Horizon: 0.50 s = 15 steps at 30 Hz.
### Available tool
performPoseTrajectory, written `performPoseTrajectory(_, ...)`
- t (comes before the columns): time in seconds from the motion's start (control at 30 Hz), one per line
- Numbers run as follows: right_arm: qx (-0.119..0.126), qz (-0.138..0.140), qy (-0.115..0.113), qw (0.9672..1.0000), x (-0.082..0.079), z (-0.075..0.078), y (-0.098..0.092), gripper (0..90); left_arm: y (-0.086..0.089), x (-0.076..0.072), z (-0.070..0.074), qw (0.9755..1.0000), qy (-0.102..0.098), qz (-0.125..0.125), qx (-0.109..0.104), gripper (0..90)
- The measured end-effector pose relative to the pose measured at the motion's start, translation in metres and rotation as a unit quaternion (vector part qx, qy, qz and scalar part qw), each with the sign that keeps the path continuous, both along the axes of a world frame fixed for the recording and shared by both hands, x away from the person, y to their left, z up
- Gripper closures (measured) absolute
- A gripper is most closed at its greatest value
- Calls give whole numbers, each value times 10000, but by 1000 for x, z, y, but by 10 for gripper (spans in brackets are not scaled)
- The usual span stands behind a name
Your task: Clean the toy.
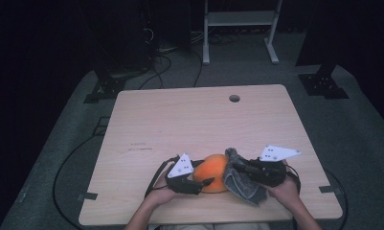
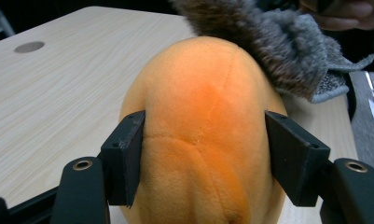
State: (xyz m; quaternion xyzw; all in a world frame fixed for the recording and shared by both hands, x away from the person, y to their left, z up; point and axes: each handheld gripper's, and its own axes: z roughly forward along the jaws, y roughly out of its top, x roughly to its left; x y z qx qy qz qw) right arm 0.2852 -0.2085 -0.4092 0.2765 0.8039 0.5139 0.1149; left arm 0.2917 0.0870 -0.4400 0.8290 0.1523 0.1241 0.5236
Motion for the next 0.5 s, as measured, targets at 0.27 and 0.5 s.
performPoseTrajectory(0.27,-260,-247,403,9985,13,-21,-11,761,1,-1,0,9999,-44,-104,84,338)
performPoseTrajectory(0.5,-138,-69,266,9995,9,-6,-5,763,0,1,0,9997,-126,-157,117,338)
